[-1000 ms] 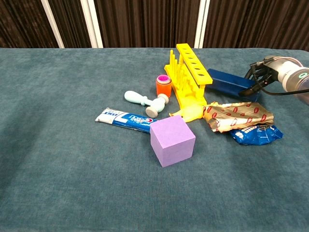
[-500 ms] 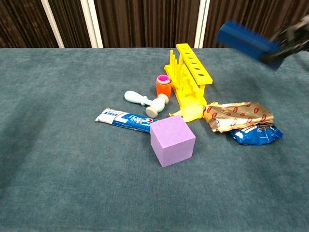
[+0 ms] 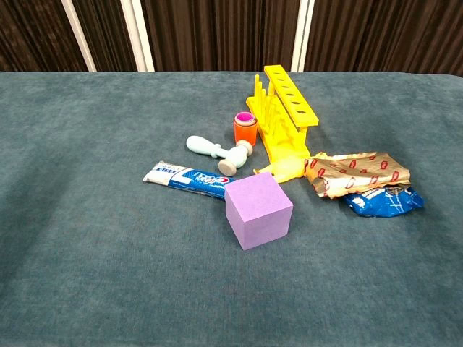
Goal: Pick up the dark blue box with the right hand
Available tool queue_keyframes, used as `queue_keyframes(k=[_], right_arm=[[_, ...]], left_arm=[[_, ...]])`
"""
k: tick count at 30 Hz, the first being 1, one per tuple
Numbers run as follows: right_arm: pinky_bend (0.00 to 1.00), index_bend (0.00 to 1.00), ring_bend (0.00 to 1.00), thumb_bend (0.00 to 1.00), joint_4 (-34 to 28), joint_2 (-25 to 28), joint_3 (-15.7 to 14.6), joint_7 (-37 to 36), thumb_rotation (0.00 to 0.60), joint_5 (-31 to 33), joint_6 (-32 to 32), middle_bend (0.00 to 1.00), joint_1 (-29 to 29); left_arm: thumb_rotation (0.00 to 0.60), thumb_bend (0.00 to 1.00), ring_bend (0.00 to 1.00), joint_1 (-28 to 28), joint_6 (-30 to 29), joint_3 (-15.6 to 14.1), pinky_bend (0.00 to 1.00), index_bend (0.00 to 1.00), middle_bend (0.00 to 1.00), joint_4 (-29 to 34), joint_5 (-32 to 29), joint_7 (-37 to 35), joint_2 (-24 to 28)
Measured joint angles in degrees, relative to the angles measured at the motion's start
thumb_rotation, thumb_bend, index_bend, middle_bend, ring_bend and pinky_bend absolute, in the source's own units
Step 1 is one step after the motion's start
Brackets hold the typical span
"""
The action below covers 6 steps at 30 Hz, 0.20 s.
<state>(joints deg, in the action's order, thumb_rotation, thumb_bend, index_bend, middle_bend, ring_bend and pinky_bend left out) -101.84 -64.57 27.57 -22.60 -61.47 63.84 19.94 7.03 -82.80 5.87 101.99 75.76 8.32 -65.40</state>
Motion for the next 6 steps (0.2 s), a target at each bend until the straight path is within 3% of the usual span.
queue_keyframes(k=[6], right_arm=[[0.27, 0.50, 0.59, 0.39, -2.00, 2.48, -1.75, -4.90, 0.600, -4.77, 1.00, 0.60, -2.63]], left_arm=[[0.600, 0.51, 0.00, -0.02, -0.18, 0.00, 0.00, 0.14, 0.00, -0.01, 0.15, 0.16, -0.08]])
